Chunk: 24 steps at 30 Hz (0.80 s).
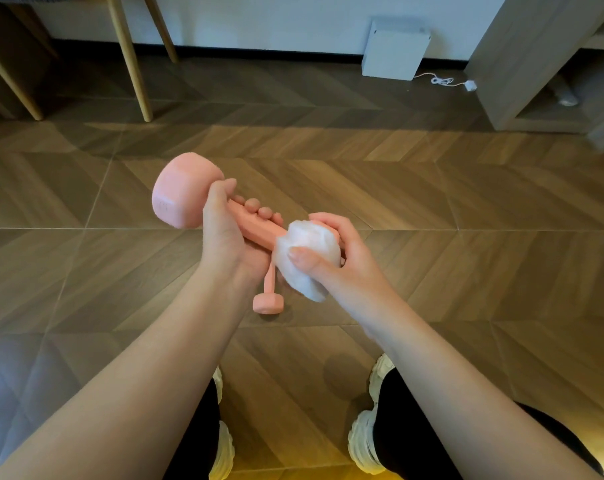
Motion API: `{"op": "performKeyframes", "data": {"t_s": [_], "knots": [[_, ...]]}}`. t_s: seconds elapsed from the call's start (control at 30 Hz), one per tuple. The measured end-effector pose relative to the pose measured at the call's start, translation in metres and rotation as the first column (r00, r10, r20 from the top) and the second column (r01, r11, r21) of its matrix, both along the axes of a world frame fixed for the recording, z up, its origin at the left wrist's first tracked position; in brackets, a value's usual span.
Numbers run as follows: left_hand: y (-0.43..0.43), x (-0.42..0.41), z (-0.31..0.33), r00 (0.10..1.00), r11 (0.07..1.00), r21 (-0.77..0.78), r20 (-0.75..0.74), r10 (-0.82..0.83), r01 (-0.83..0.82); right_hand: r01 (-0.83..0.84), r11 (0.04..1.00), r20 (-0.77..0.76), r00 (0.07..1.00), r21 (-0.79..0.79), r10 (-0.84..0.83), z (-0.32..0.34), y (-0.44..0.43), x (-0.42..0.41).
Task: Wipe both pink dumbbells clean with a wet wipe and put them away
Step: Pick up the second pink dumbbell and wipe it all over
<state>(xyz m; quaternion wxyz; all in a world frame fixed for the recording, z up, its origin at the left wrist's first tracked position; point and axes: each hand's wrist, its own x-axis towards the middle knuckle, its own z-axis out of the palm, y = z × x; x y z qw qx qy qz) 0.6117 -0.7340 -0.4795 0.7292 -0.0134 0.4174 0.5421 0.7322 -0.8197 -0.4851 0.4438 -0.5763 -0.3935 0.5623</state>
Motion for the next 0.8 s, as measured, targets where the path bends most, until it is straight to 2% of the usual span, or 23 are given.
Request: {"op": "performKeyframes", "data": {"t_s": [0.07,0.13,0.27,0.33,0.5,0.67,0.73,0.8], "knots": [[0.000,-0.001,-0.001,0.999,1.000,-0.025,0.027,0.018,-0.017,-0.006,0.999,0.050,0.999,0.042,0.004,-0.001,0.001,0.002],[0.000,-0.004,0.000,0.999,0.999,-0.019,0.030,0.036,-0.035,-0.053,0.997,0.037,0.998,0.054,0.051,-0.003,0.002,0.004],[0.001,-0.011,0.006,0.998,0.997,0.058,0.025,0.051,-0.052,-0.144,0.987,-0.254,0.959,-0.066,0.123,-0.001,0.004,0.007],[-0.001,-0.012,0.007,0.999,0.995,0.092,0.020,0.040,-0.042,-0.157,0.981,-0.325,0.939,-0.118,0.111,-0.001,0.003,0.003],[-0.003,-0.004,0.005,1.000,0.995,0.100,0.007,0.000,-0.001,-0.028,0.987,-0.170,0.986,-0.156,0.001,-0.005,0.004,-0.004],[0.000,-0.001,0.003,0.999,0.997,0.076,0.046,0.004,-0.007,-0.160,0.974,-0.361,0.928,-0.160,0.093,0.000,0.005,0.021],[0.000,-0.002,0.001,0.999,0.997,0.082,0.045,0.004,-0.008,-0.154,0.977,-0.355,0.930,-0.149,0.093,0.001,0.005,0.021],[-0.002,-0.001,0.000,1.000,0.996,0.087,0.017,-0.010,0.008,-0.114,0.978,-0.279,0.958,-0.173,0.063,-0.002,0.004,0.013]]}}
